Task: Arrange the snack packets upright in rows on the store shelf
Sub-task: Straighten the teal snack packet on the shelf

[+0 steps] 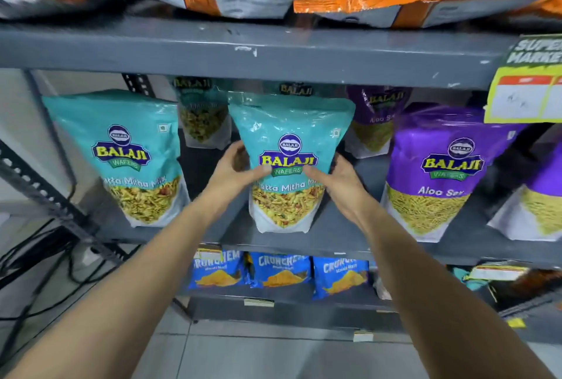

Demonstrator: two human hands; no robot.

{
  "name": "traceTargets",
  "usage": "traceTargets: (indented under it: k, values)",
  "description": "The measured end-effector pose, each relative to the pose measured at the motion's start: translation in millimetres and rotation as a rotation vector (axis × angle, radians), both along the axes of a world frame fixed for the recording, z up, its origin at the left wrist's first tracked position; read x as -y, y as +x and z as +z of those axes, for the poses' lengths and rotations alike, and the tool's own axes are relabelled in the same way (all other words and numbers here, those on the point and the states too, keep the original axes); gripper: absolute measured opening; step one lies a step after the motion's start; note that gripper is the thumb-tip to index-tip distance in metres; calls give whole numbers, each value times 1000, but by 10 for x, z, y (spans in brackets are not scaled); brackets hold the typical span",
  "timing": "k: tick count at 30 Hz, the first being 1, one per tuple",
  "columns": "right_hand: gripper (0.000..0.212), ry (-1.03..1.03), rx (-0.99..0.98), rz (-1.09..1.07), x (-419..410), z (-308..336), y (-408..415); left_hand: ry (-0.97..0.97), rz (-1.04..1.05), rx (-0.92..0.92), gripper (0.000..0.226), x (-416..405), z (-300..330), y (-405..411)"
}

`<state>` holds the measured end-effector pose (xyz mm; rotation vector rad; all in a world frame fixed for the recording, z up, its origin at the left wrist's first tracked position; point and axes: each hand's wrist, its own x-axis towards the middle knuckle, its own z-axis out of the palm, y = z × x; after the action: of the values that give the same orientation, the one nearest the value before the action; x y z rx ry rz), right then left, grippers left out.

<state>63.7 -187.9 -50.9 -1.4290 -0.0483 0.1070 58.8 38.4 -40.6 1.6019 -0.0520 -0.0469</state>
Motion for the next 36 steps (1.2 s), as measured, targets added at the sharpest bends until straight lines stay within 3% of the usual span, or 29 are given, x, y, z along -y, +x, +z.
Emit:
traceTargets:
  k: [3, 8, 12, 15, 17, 21, 24, 36]
  values:
    - [37, -78, -4, 17, -45, 105, 53, -36, -22, 19, 39, 75, 256, 128]
    - [44, 75, 29, 1, -15, 354, 91, -119, 40, 67, 25, 43, 485, 220]
    - [23, 82, 64, -45, -23, 563, 124, -131, 62, 139, 21, 70, 674, 255]
    - [34, 107, 33, -12, 6, 518, 78, -167, 91, 118, 39, 55, 597, 200]
    - [37, 19, -49, 11, 38, 371, 19, -126, 68, 64, 53, 3, 426, 139]
    - [60, -242, -171, 152, 60, -174, -110, 136, -158, -140, 75, -78, -85, -63]
    - [78, -261, -198, 106, -3, -393, -156, 190, -181, -138, 62, -23, -338, -176]
    - [81, -259, -190, 127, -62, -327, -261, 159, -114, -85, 59, -50, -425, -221]
